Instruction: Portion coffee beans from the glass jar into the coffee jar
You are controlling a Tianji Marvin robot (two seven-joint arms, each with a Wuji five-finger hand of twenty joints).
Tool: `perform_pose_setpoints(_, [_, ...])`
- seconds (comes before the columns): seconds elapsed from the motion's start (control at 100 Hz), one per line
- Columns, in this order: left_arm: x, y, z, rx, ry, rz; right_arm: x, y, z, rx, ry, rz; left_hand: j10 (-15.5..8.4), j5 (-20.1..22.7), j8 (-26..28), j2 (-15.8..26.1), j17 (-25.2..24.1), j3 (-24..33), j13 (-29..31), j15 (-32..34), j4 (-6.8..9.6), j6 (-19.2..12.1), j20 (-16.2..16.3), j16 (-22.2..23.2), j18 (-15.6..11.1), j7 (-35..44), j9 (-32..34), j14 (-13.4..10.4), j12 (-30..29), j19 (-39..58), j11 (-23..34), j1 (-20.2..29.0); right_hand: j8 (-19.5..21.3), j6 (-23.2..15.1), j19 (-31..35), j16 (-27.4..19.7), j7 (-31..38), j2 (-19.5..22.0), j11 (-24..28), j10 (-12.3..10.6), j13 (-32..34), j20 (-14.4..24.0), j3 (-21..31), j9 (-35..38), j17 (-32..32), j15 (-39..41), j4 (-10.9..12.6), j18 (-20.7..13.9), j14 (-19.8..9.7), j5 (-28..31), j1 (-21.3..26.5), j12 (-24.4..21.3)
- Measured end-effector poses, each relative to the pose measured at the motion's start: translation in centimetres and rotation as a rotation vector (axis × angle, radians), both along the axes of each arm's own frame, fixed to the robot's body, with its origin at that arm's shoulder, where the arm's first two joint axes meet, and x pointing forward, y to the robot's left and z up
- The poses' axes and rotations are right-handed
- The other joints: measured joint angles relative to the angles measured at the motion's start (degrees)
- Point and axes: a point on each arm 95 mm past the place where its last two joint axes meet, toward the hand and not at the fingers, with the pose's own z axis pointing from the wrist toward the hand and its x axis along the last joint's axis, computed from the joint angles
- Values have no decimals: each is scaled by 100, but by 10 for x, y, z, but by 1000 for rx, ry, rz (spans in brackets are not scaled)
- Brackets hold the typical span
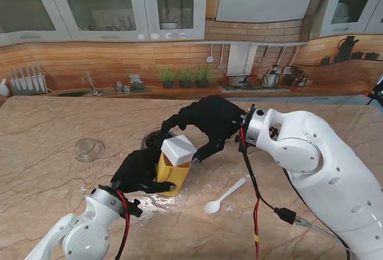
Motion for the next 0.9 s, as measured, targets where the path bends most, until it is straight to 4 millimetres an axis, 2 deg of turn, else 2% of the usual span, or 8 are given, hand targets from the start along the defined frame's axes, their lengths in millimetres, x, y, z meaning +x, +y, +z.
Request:
perform_pose_setpoints(0.07, [0, 1, 0, 1, 0, 1, 0, -8, 6, -13, -37, -2, 0, 0, 0, 0, 0, 0, 0, 0, 0, 0, 1, 0, 0, 0, 0, 0, 0, 0, 0, 0, -178, -128, -73, 0, -165, 479, -59, 26, -72, 0, -547, -141, -86, -134, 24, 43, 0, -301, 438, -67])
perform_pose_setpoints(0.15, [0, 1, 0, 2, 1, 2, -1, -15, 10, -21, -63, 8, 0, 0, 0, 0, 0, 0, 0, 0, 0, 0, 1, 0, 0, 0, 0, 0, 0, 0, 0, 0, -267, -498, -207, -7, -489, 1261, -231, 46, -232, 0, -1645, -461, -168, -300, 556, 118, 0, -675, 1600, -189])
perform_pose_setpoints(0.21, [0, 1, 0, 1, 1, 2, -2, -18, 12, -34, -79, 24, 0, 0, 0, 0, 0, 0, 0, 0, 0, 0, 1, 0, 0, 0, 0, 0, 0, 0, 0, 0, -274, -635, -305, -92, -752, 1340, -312, 52, -349, 0, -1970, -778, -204, -428, 963, 126, 0, -824, 2269, -261])
perform_pose_setpoints(0.25, [0, 1, -1, 1, 1, 2, -3, -21, 12, -58, -103, 36, 0, 0, 0, 0, 0, 0, 0, 0, 0, 0, 1, 0, 0, 0, 0, 0, 0, 0, 0, 0, -274, -650, -373, -121, -1003, 1089, -327, 52, -351, 0, -1644, -1010, -204, -474, 1090, 104, 0, -889, 2569, -280])
perform_pose_setpoints(0.34, [0, 1, -1, -5, 6, 0, -3, -22, 14, -117, -176, 77, 0, 0, 0, 0, 0, 0, 0, 0, 0, 0, 4, 0, 0, 0, 0, 0, 0, 0, 0, 0, 322, -673, -538, -237, -1864, 525, -287, 22, -536, -63, -254, -1748, -177, -726, 1090, -108, -172, -1188, 3077, -397])
perform_pose_setpoints(0.41, [-1, 1, -1, -14, 15, -4, -1, -23, 15, -148, -237, 113, 0, 0, 0, 0, 0, 0, 0, 0, 0, 0, 6, 0, 0, 0, 0, 0, 0, 0, 0, 0, 372, -700, -716, -335, -2130, 298, -46, -37, -716, -116, 220, -2277, -189, -951, 1002, -229, -236, -1188, 3409, -425])
perform_pose_setpoints(0.65, [-2, -1, -1, -18, 33, -26, 9, -16, 12, -116, -266, 166, 0, 0, 0, 0, 0, 0, 0, 0, 0, 0, 9, 0, 0, 0, 0, 0, 0, 0, 0, 0, 384, -708, -923, -409, -2283, 27, 142, -2, -1057, -117, 330, -2605, -254, -941, 762, -461, -398, -1187, 3726, -758])
perform_pose_setpoints(0.9, [-3, -2, -1, -20, 33, -29, 9, -5, 4, -137, -227, 206, 0, 0, 0, 0, 0, 0, 0, 0, 0, 0, 13, 0, 0, 0, 0, 0, 0, 0, 0, 0, 1039, -710, -986, -486, -1677, -192, 550, -82, -1057, -117, 330, -2605, -249, -774, 755, -526, -435, -1076, 3726, -763])
